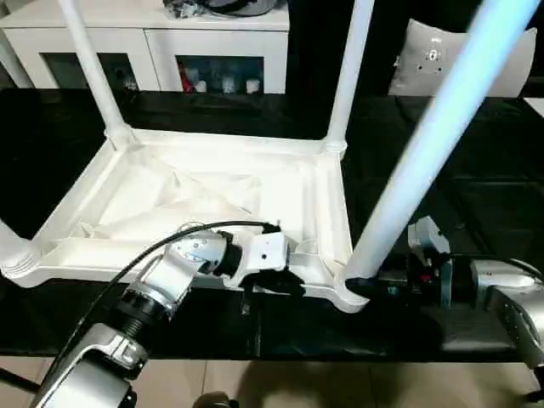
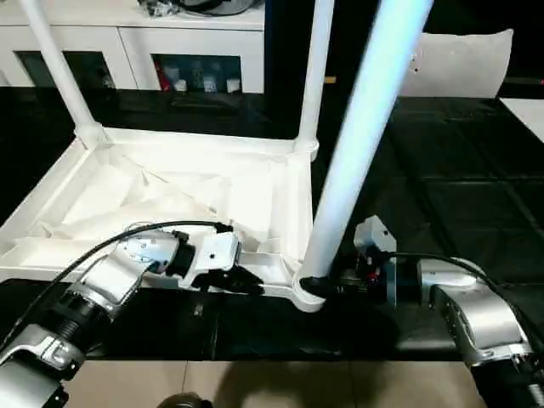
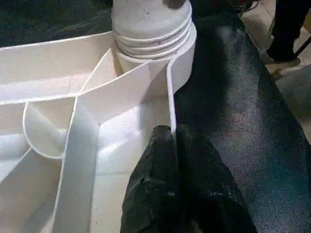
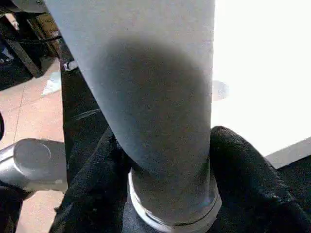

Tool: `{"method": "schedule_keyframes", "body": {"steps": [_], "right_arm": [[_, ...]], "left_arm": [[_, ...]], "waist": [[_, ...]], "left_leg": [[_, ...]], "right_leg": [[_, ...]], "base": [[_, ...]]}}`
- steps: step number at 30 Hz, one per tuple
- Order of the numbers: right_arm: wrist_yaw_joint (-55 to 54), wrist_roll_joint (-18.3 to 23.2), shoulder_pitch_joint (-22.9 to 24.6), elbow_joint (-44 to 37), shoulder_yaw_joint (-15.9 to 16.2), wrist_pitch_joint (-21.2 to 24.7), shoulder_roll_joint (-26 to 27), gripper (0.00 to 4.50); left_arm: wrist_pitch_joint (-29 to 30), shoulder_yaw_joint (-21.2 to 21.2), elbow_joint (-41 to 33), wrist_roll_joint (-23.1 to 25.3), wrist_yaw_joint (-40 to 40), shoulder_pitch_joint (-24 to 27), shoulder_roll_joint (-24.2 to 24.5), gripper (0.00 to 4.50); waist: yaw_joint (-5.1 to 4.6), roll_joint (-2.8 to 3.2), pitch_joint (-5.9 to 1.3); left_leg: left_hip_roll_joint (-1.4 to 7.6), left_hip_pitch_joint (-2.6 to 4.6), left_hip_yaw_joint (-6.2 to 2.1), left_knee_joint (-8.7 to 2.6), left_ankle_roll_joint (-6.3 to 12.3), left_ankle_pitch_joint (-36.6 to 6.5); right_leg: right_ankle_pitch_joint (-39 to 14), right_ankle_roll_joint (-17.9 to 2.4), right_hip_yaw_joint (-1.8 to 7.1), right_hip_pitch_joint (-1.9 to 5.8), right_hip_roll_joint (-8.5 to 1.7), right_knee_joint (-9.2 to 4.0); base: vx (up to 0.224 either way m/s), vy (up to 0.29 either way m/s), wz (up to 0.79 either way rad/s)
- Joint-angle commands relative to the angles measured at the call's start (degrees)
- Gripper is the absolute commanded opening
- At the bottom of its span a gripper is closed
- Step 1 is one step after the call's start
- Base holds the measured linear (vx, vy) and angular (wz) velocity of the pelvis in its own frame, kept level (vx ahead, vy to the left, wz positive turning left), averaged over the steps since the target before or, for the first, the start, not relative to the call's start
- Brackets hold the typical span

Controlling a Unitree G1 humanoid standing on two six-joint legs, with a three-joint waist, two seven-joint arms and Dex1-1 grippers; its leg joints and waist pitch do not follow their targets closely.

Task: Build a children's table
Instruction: Rotate leg to tighten

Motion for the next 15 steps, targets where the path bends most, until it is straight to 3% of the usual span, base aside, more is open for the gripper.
{"method": "schedule_keyframes", "body": {"steps": [1,4,5,8,9,10,11,12,13,14,15], "right_arm": [[1.30,0.78,1.07,-1.70,1.85,2.31,0.85,2.21],[0.10,2.39,1.53,-4.15,1.97,4.14,1.88,2.09],[-1.26,3.69,2.33,-6.81,1.77,5.78,2.81,2.09],[-2.31,4.22,2.26,-8.41,1.69,7.00,3.33,2.05],[-5.54,3.60,2.17,-10.08,2.09,8.82,4.43,2.05],[-8.57,2.74,1.79,-10.57,2.17,10.36,5.67,2.05],[-15.29,0.21,1.18,-11.38,2.20,12.59,8.61,2.04],[-19.35,-1.18,0.42,-11.34,1.92,14.04,10.57,2.04],[-22.73,-2.26,-0.20,-11.23,1.68,15.29,12.37,2.03],[-29.34,-4.17,-1.66,-10.60,1.15,17.86,16.37,2.02],[-30.90,-4.61,-2.10,-10.35,1.03,18.48,17.38,2.02]], "left_arm": [[0.31,-1.13,-0.61,0.69,-0.04,-0.38,-0.24,0.00],[2.32,0.09,-0.77,0.24,0.96,-0.73,-0.37,0.00],[4.47,0.83,-1.10,-0.20,2.04,-0.92,-0.65,0.00],[5.96,1.39,-1.14,-0.63,2.42,-1.47,-0.64,0.00],[7.45,1.96,0.21,-0.18,4.27,-2.64,-1.22,0.00],[8.38,2.20,1.05,0.08,5.27,-3.36,-1.62,0.00],[11.11,2.66,2.31,0.49,7.52,-4.58,-2.60,0.00],[12.72,3.08,2.98,0.56,8.89,-5.39,-3.25,0.00],[14.10,3.45,3.58,0.62,10.25,-6.04,-3.94,0.00],[16.72,4.34,5.20,0.78,13.52,-7.49,-5.59,0.00],[17.29,4.59,5.73,0.81,14.36,-7.90,-5.99,0.00]], "waist": [[-0.91,-0.25,-1.96],[-1.22,-0.40,-1.75],[-1.67,-0.78,-1.45],[-1.98,-0.59,-1.25],[-2.51,-1.15,-0.57],[-2.40,-0.77,-0.74],[-2.87,-0.89,-0.08],[-3.21,-0.85,-0.04],[-3.73,-1.78,0.15],[-4.27,-1.28,0.58],[-4.27,-1.28,0.58]], "left_leg": [[3.73,0.43,-1.61,-4.49,5.39,-10.76],[3.71,0.40,-1.65,-4.55,5.75,-9.72],[3.70,0.43,-1.59,-4.68,5.74,-10.20],[3.70,0.47,-1.71,-4.89,5.33,-10.73],[3.70,0.48,-1.64,-5.18,5.00,-11.87],[3.62,0.58,-1.79,-5.13,4.77,-12.11],[3.37,0.63,-1.82,-5.42,3.91,-13.95],[3.18,0.96,-1.95,-5.46,2.64,-14.96],[3.16,0.79,-2.04,-5.58,2.21,-15.04],[2.94,0.69,-2.43,-5.75,1.16,-16.01],[2.94,0.69,-2.43,-5.75,1.16,-16.01]], "right_leg": [[-15.92,-8.53,3.95,2.85,-4.36,-5.35],[-15.35,-8.71,4.03,2.89,-4.38,-5.16],[-17.46,-8.18,4.06,2.75,-4.36,-5.48],[-19.65,-7.77,4.08,2.62,-4.46,-5.68],[-21.47,-7.27,4.22,2.28,-4.34,-6.06],[-22.30,-7.17,4.17,2.32,-4.47,-5.98],[-26.05,-6.08,4.14,2.02,-4.35,-6.52],[-28.81,-5.23,4.05,1.90,-4.61,-6.91],[-29.72,-4.75,4.02,1.95,-4.50,-6.97],[-32.73,-3.59,3.75,1.88,-4.68,-7.33],[-32.73,-3.59,3.75,1.88,-4.68,-7.33]], "base": [[0.000,0.000,0.00],[0.000,0.000,0.00],[0.000,0.000,0.00],[0.000,0.000,0.00],[0.000,0.000,0.00],[0.000,0.000,0.00],[0.000,0.000,0.00],[0.000,0.000,0.00],[0.000,0.000,0.00],[0.000,0.000,0.00],[0.000,0.000,0.00]]}}
